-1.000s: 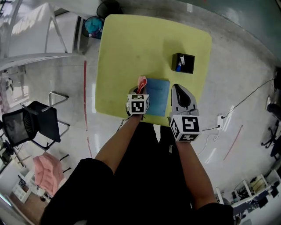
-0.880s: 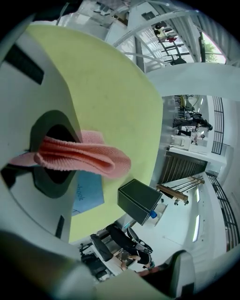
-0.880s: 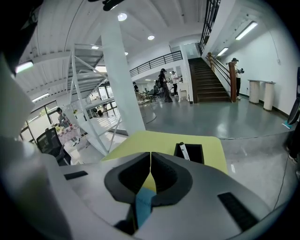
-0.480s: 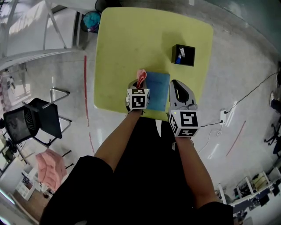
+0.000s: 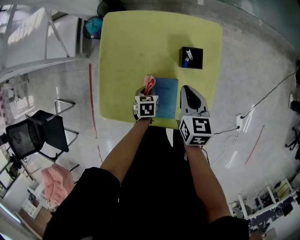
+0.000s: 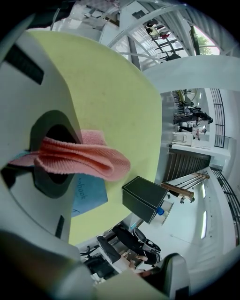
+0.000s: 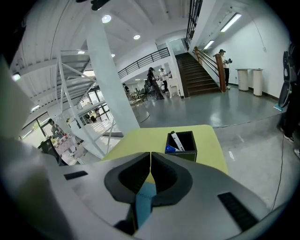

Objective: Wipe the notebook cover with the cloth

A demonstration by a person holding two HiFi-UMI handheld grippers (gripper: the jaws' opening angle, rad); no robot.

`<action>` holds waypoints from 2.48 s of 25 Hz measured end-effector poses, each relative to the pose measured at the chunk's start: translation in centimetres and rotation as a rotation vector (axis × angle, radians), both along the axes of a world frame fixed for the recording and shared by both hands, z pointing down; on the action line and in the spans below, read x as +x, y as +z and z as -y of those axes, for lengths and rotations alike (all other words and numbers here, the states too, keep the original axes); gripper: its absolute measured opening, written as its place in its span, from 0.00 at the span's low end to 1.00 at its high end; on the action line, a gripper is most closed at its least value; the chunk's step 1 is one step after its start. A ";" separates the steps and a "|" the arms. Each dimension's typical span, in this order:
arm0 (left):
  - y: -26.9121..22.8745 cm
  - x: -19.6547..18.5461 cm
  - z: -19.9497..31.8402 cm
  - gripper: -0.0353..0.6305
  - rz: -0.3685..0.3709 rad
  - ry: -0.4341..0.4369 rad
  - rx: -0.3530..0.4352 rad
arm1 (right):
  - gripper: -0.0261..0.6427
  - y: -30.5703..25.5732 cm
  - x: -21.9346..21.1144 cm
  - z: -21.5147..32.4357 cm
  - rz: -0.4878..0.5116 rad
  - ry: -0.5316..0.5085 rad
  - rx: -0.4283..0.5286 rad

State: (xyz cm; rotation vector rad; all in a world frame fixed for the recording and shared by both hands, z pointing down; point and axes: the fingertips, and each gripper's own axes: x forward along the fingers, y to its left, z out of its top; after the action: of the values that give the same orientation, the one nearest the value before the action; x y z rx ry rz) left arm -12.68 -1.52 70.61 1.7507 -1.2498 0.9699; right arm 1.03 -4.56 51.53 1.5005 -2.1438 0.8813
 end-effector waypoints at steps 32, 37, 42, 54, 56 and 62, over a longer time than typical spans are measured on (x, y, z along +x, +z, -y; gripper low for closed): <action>0.2 3.7 -0.1 0.09 0.020 0.012 -0.010 | 0.09 0.7 3.4 -0.1 0.013 0.023 -0.015; 0.1 4.1 0.1 0.09 0.019 -0.018 -0.007 | 0.09 1.0 4.2 -0.1 0.015 0.033 -0.016; 0.0 5.3 0.0 0.09 0.007 0.017 -0.012 | 0.09 1.0 4.6 -0.3 0.019 0.035 -0.015; 0.0 7.2 0.0 0.09 -0.004 0.019 -0.009 | 0.09 1.1 5.9 -0.3 0.016 0.042 -0.017; -0.1 7.7 -0.1 0.09 -0.012 0.029 -0.013 | 0.09 1.2 6.0 -0.4 0.017 0.043 -0.020; -0.3 9.3 -0.3 0.09 -0.032 0.054 -0.025 | 0.09 1.3 5.9 -1.1 0.025 0.043 -0.031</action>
State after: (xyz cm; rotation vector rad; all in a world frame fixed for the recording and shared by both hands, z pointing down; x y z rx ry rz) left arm -3.41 -1.20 70.35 1.7818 -1.1709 0.9800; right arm 6.92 -3.47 52.86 1.5330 -2.1130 0.9480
